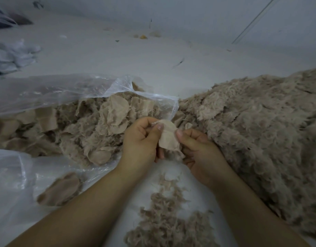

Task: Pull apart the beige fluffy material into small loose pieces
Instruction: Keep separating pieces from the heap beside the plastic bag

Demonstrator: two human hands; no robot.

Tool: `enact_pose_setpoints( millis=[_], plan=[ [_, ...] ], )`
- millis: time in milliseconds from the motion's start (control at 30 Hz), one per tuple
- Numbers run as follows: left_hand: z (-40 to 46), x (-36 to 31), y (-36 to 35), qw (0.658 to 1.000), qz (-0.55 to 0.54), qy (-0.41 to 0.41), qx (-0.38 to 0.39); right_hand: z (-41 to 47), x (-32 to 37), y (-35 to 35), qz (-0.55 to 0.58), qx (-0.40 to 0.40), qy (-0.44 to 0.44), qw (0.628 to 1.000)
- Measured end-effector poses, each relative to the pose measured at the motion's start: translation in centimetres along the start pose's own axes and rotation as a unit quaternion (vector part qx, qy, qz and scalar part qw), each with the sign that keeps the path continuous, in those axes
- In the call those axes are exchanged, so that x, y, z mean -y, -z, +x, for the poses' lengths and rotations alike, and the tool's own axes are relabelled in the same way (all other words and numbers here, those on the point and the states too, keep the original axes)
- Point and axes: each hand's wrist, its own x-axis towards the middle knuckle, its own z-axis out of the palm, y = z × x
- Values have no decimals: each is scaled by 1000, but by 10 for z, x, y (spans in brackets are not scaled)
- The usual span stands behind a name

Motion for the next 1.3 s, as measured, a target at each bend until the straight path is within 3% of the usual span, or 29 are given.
enact_pose_setpoints(
  millis=[200,333,600,767,967,1033,1133,1233,1300],
  plan=[
    [-1,-4,-3,1000,-25,0,-15,-1,1,-1,30,15,-2,999],
    [0,-4,-5,999,-33,-3,-3,-5,1,-1,-44,72,24,996],
    [3,-2,-1,999,6,2,-44,-2,-2,2,-69,71,4,995],
    [3,-4,-2,1000,14,24,11,-5,0,2,-23,98,5,995],
    [-3,-1,-4,990,95,81,68,-4,-2,1,55,73,-2,996],
    [-6,1,-3,986,75,110,103,-7,0,-1,59,65,-14,996],
    [-7,-3,6,966,89,148,190,-4,0,0,56,14,-13,998],
    [-10,-9,13,919,159,179,312,1,0,3,72,-11,-7,997],
    [-12,-12,11,924,177,163,298,0,0,4,73,-19,-7,997]
  ],
)
